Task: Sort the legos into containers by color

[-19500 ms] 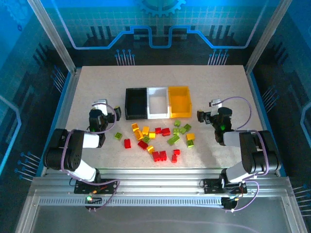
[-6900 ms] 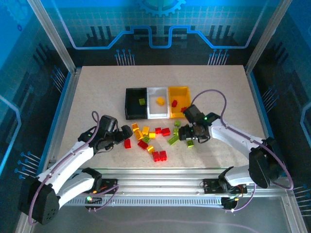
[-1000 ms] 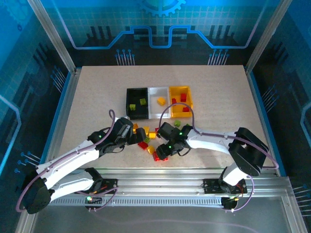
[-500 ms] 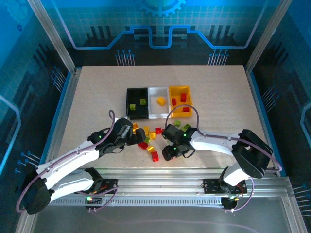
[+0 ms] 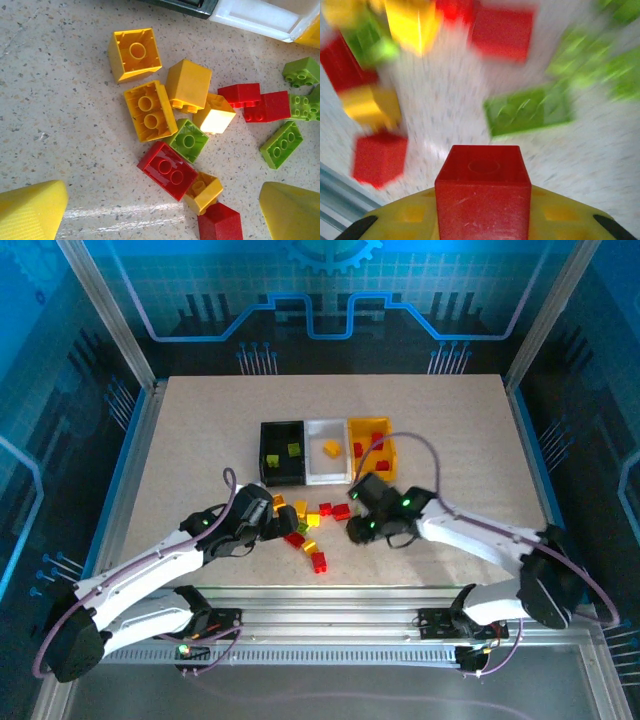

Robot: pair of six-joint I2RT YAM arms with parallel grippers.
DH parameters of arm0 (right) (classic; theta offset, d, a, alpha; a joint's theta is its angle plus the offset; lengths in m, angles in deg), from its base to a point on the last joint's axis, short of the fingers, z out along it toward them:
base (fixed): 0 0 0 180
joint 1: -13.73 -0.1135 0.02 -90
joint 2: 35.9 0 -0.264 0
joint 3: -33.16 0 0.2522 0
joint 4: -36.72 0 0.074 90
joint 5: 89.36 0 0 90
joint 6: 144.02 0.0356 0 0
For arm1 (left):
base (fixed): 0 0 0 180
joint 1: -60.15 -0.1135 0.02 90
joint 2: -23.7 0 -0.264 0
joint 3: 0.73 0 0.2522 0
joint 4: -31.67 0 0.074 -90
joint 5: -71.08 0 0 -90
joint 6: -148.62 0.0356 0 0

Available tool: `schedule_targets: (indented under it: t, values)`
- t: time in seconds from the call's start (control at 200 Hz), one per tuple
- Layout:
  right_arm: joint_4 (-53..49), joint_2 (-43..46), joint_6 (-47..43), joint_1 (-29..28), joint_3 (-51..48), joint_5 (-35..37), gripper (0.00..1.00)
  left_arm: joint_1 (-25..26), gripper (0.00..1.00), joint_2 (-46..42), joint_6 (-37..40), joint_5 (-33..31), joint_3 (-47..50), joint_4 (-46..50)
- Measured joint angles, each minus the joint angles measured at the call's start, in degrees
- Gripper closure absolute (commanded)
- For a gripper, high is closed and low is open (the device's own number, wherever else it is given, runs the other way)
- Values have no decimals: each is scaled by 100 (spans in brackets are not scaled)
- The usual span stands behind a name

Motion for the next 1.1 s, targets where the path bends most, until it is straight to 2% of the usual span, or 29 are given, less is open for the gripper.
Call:
schedule_targets:
  t: [0.09,0.175,0.41,0.535,0.675,0.88,1.096]
  values:
    - [2,144,-55,684,592,219,67,0,1,0,-2,-15,4,4]
    - [57,-63,-83,1102,1060,382,67,0,1,2,-2,-15,9,2]
    - [118,-2116,-85,1788,2476,555,66,-4,1,31,0,-9,11,0]
    - [-13,-3187,-79,1926,3283,643,64,-31,1,76,0,13,11,-2]
    - [-205,-3821,-37,1956,3807,706,58,-46,1,120,2,46,11,-4]
    - [-378,-3989,76,1956,4030,717,38,-92,1,168,4,57,11,-20]
    - [-385,-3901,129,1945,3993,715,31,-247,1,219,7,160,11,-22]
